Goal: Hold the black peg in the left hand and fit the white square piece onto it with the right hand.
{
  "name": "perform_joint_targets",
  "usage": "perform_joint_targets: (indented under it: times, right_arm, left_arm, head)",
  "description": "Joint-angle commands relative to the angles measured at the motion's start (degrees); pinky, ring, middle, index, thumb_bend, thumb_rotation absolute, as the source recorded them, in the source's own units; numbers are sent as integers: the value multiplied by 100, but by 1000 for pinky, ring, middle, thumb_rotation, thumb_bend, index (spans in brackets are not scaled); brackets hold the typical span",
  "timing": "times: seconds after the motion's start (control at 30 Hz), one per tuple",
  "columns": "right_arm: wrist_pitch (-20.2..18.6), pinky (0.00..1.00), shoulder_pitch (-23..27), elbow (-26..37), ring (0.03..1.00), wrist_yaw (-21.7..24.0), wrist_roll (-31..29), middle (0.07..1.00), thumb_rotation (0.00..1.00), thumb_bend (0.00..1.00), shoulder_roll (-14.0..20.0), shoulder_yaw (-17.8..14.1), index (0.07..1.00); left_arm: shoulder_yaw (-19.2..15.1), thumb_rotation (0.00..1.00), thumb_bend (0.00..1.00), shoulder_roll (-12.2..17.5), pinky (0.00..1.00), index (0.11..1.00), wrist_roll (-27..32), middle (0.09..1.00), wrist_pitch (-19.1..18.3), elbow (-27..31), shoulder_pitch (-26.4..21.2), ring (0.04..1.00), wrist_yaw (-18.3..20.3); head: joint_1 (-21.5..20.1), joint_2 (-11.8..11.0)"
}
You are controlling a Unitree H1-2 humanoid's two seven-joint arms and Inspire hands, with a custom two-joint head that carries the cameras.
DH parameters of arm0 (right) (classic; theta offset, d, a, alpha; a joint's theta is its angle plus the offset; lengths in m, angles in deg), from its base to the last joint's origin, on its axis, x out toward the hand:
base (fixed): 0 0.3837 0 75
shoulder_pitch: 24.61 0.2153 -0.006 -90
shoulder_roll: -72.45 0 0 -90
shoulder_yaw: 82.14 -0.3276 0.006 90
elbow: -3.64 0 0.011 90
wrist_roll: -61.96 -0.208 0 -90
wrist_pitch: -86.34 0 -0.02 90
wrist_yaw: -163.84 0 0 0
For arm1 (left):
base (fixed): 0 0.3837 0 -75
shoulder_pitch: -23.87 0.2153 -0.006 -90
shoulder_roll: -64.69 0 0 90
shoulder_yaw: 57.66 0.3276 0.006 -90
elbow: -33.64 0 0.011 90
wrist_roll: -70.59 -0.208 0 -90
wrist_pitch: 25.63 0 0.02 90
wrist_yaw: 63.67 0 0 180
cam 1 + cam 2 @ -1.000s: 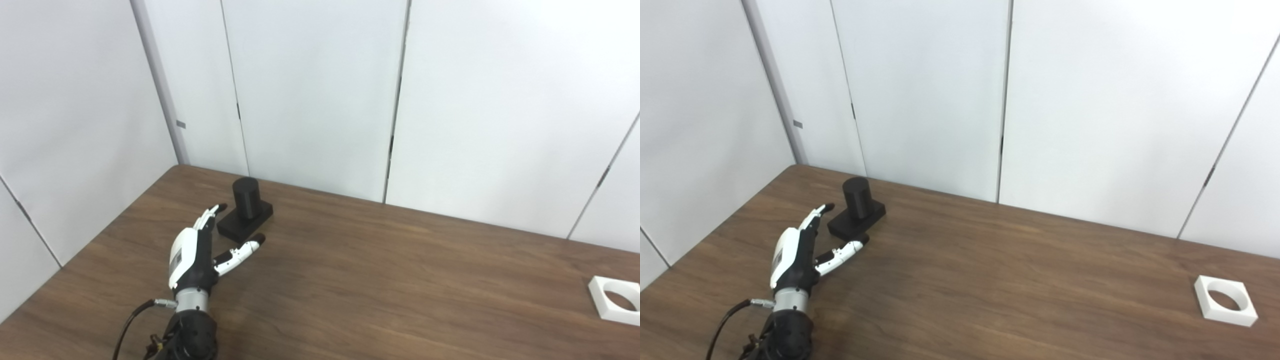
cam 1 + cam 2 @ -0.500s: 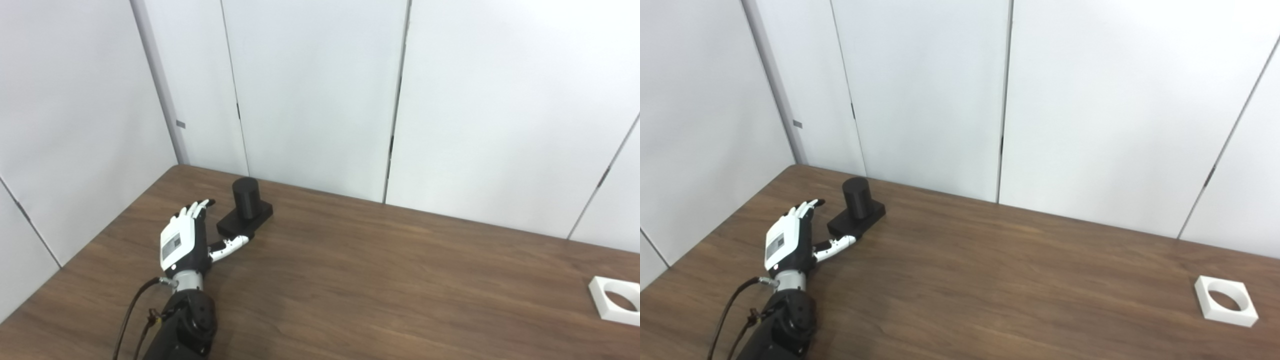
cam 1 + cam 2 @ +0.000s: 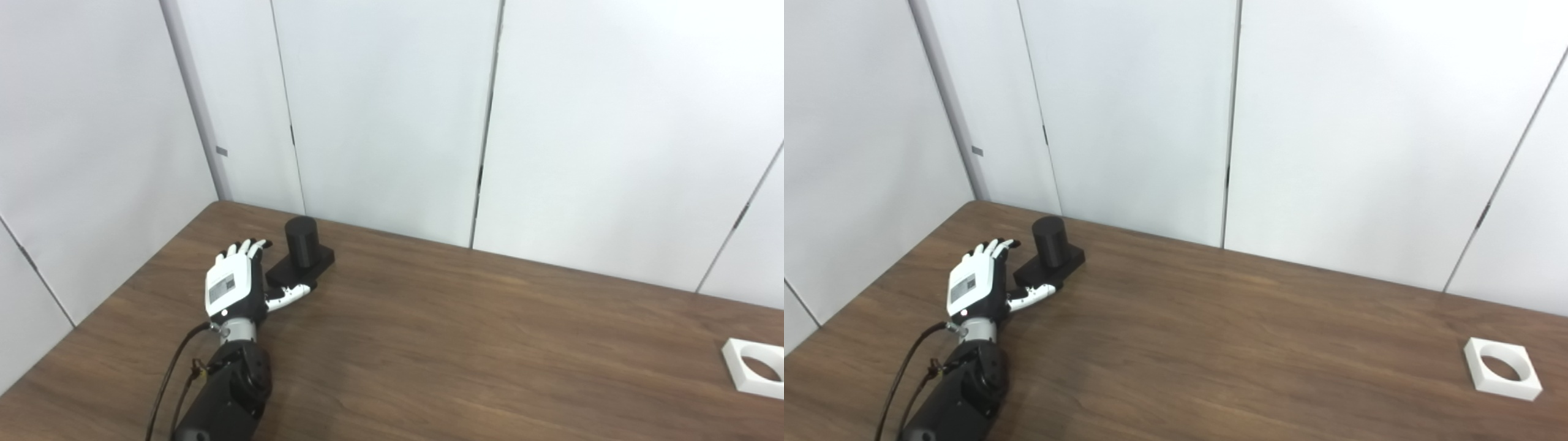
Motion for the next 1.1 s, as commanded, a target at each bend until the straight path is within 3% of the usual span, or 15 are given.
perform_joint_targets:
  times: [0.0, 0.3, 0.47, 0.73, 1.07]
  right_arm:
    - [-65, 1000, -21, -7, 982, -7, 23, 951, 1000, 555, -43, 10, 959]
    - [-79, 1000, -14, 0, 976, -33, 36, 946, 1000, 577, -62, 11, 955]
    - [-111, 1000, -19, 24, 983, -31, 22, 951, 1000, 560, -64, 18, 958]
    - [-65, 1000, 11, -29, 981, -30, 30, 944, 1000, 612, -61, 17, 964]
    - [-33, 1000, 14, -28, 977, -13, -40, 943, 1000, 580, -77, 31, 961]
  left_arm:
    - [61, 585, 966, 205, 1000, 833, -175, 937, -80, 7, -305, 977, -96]
    - [133, 550, 968, 150, 1000, 791, -14, 922, -162, -269, -414, 972, -155]
    - [164, 570, 962, 158, 1000, 792, -40, 923, -286, -476, -514, 970, -188]
    - [316, 597, 943, 263, 1000, 799, -40, 936, -528, -747, -647, 973, -73]
    - [384, 578, 944, 273, 1000, 777, 78, 927, -435, -1155, -812, 972, -154]
  head:
    - [7, 1]
    - [7, 13]
    - [3, 8]
    - [-3, 8]
    - [-25, 19]
